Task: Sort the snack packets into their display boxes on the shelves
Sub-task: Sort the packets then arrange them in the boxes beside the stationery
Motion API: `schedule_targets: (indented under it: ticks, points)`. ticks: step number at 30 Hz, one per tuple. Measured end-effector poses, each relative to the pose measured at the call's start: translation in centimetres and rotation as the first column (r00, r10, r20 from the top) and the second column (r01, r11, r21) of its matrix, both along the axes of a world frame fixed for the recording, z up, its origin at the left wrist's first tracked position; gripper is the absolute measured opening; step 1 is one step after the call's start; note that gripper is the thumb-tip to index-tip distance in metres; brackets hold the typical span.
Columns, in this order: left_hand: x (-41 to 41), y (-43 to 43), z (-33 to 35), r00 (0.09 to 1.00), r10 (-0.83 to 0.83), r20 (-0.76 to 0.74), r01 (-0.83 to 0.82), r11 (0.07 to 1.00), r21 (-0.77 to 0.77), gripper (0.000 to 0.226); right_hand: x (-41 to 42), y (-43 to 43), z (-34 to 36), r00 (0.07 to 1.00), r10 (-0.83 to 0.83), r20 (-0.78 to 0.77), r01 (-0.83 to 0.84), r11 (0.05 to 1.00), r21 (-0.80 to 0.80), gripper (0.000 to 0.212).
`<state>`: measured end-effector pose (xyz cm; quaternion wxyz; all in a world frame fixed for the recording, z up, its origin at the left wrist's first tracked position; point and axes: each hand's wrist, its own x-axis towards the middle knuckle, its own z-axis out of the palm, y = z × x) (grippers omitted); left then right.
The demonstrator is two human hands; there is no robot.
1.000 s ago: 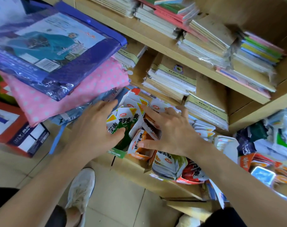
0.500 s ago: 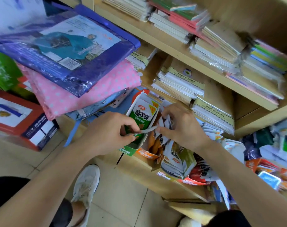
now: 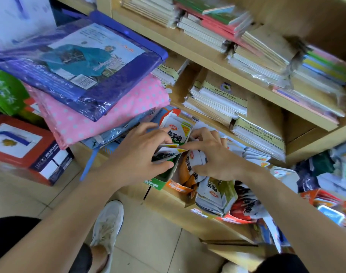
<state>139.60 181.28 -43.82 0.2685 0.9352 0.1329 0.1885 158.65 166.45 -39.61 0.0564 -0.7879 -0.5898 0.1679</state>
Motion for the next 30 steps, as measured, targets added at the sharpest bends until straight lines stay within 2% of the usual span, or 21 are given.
schedule_targets:
  ticks: [2,4,6,8,10,13,18,23,25,27,28,30]
  points:
    - [0.4,0.0,-0.2,0.999,0.003,-0.046,0.0,0.998,0.065,0.043,0.3,-0.3,-0.2,0.999,0.018,-0.034,-0.018,1.0,0.003,0.056]
    - [0.3,0.1,-0.1,1.0,0.001,-0.021,0.002,0.99,0.141,0.033,0.6,-0.3,0.2,0.986,0.006,-0.167,-0.004,1.0,0.013,0.055]
    - [-0.1,0.3,0.2,0.999,-0.021,0.029,0.015,0.983,0.18,0.026,1.1,0.1,0.8,0.948,-0.071,-0.311,0.082,0.996,0.024,0.054]
    - [-0.8,0.3,0.4,0.998,-0.068,0.018,0.064,0.984,0.165,0.026,1.4,0.8,1.2,0.906,-0.162,-0.392,0.188,0.982,0.028,0.058]
    - [-1.5,0.1,0.4,0.991,-0.13,-0.013,0.131,0.988,0.085,0.027,1.5,1.8,0.9,0.923,-0.209,-0.322,0.236,0.971,0.044,0.057]
    - [-2.4,0.2,0.4,0.986,-0.16,-0.04,0.161,0.987,0.005,0.027,1.3,3.1,0.1,0.968,-0.202,-0.148,0.209,0.977,0.033,0.05]
    - [-3.0,0.4,0.5,0.995,-0.083,0.061,0.086,0.996,-0.04,0.026,0.3,3.5,0.5,0.976,-0.173,-0.131,0.181,0.982,0.057,0.038]
    - [-2.7,0.2,0.9,0.997,-0.058,0.045,0.058,0.998,-0.001,0.027,-1.4,1.7,0.0,0.989,-0.051,-0.142,0.047,0.998,-0.029,0.034]
    - [-2.5,0.1,0.8,0.998,-0.052,0.038,0.051,0.999,0.011,0.029,-1.4,1.3,0.1,0.974,-0.059,-0.218,0.047,0.997,-0.059,0.028]
    - [-2.3,0.2,0.6,0.998,-0.044,0.035,0.044,0.999,0.009,0.033,-1.3,1.2,0.2,0.922,-0.059,-0.383,0.075,0.997,0.027,0.03]
    - [-2.3,0.2,0.6,0.999,-0.044,0.029,0.044,0.999,-0.008,0.034,-1.2,1.3,0.1,0.922,-0.05,-0.384,0.106,0.986,0.126,0.039]
    - [-2.3,0.3,0.6,0.999,-0.036,-0.001,0.036,0.998,-0.046,0.033,-1.0,1.8,0.0,0.968,-0.077,-0.238,0.157,0.927,0.339,0.045]
